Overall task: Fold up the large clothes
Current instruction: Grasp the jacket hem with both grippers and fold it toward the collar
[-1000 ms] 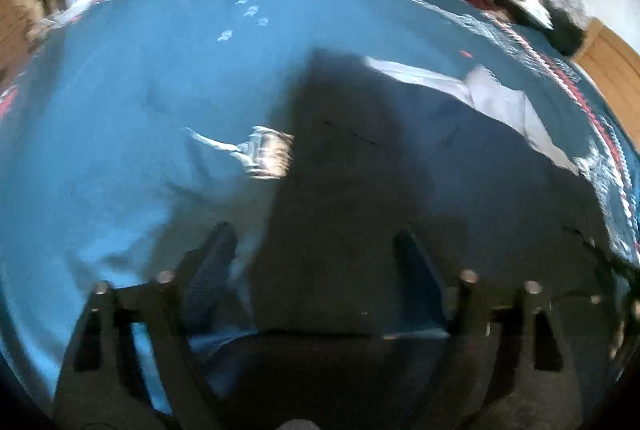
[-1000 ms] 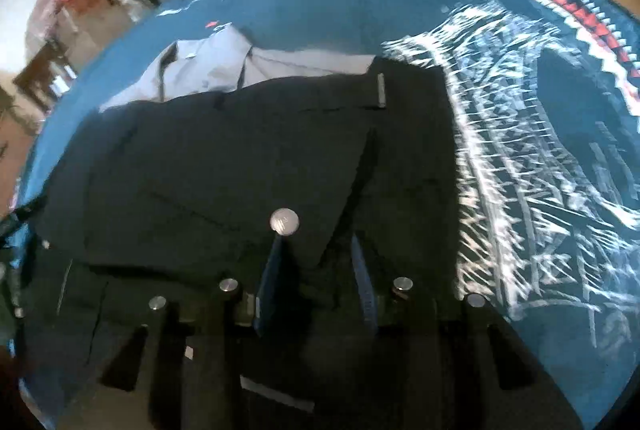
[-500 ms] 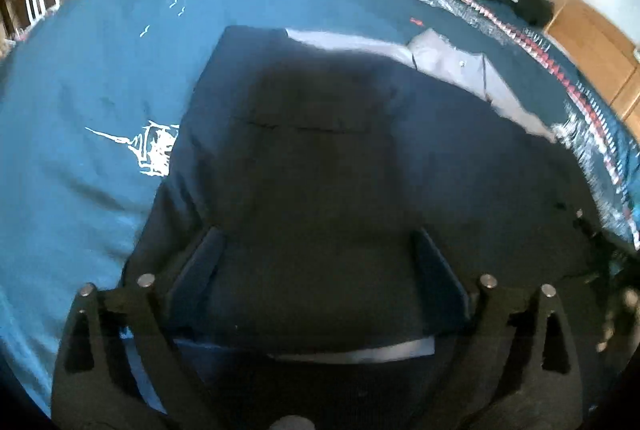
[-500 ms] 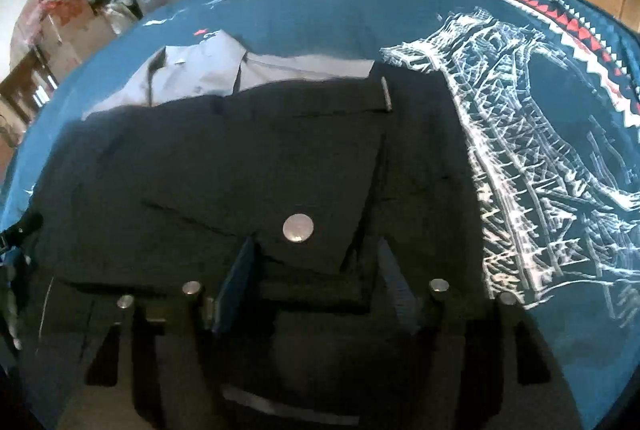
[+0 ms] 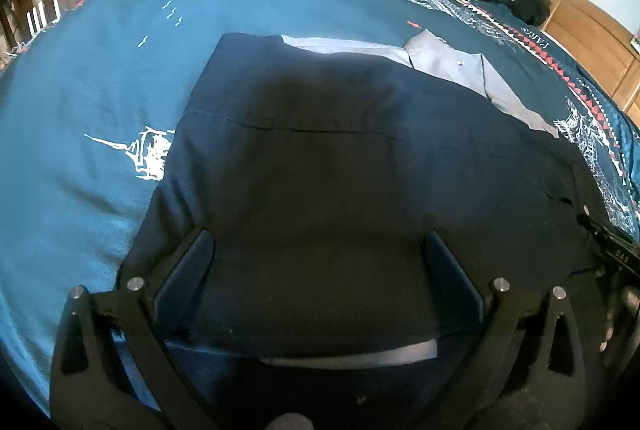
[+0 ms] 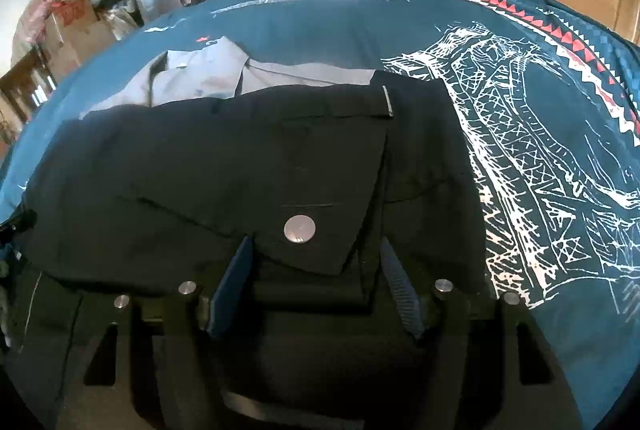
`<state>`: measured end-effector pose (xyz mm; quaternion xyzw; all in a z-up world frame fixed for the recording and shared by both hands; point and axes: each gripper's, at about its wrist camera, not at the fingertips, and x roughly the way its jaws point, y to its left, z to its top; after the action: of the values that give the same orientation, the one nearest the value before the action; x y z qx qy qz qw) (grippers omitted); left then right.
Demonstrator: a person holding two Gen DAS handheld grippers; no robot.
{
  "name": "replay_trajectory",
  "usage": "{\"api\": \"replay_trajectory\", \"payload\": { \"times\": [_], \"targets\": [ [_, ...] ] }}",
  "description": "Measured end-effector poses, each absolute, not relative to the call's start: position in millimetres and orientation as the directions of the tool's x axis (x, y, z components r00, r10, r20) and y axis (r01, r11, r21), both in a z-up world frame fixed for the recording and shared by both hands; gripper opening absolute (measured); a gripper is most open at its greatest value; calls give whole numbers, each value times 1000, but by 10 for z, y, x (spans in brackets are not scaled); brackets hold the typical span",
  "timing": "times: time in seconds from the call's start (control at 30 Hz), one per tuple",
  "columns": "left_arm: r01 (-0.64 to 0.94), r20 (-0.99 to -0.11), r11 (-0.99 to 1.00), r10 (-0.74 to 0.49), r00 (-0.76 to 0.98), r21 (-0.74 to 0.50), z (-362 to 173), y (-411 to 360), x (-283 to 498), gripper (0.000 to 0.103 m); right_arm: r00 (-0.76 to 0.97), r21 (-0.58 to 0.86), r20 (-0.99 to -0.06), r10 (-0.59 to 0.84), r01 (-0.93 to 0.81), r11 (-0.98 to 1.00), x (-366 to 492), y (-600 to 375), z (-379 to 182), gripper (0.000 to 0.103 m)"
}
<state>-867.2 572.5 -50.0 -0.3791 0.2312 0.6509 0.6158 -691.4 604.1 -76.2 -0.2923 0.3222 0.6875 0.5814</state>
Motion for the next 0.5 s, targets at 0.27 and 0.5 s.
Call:
{"api": "replay_trajectory", "payload": {
  "times": [0.27, 0.5],
  "targets": [
    [-976, -775, -137, 631, 44, -167, -504, 5713, -8676, 103, -167, 118, -772, 613, -986, -120, -6898, 6051, -767, 69],
    [-977, -782, -139, 622, 41, -161, -494, 5724, -8675, 103, -181, 133, -781, 598, -983, -124, -6879, 6039, -688, 71]
  ]
}}
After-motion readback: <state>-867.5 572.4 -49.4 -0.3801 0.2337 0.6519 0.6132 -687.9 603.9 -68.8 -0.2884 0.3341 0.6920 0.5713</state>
